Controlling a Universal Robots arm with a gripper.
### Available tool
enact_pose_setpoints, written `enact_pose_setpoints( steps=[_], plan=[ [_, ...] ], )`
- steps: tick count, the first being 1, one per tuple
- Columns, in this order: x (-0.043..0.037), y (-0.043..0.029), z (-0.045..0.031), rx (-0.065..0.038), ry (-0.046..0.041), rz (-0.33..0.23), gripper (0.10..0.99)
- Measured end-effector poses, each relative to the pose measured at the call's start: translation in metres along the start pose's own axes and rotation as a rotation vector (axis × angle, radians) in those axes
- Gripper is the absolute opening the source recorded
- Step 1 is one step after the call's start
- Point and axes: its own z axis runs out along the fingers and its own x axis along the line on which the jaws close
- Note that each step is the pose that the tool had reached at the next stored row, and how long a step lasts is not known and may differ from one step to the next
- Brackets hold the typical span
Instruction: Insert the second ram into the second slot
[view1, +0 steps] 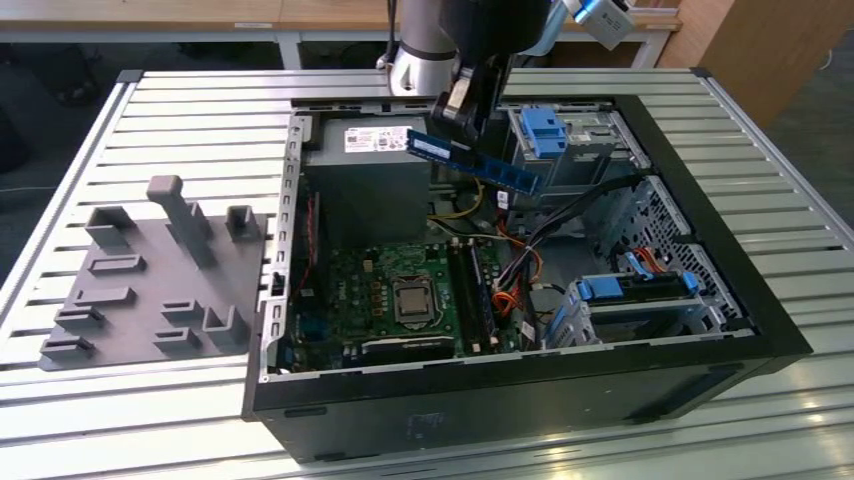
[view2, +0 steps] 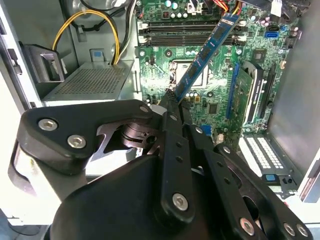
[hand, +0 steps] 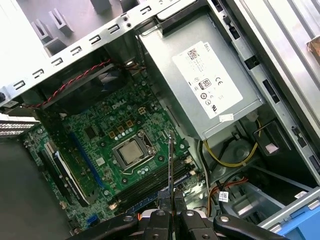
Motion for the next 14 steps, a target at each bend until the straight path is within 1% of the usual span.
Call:
enact_pose_setpoints(
  steps=[14],
  plan=[
    [0.0,0.0,0.0001,0.0,-0.0013,0.035,0.137]
  ],
)
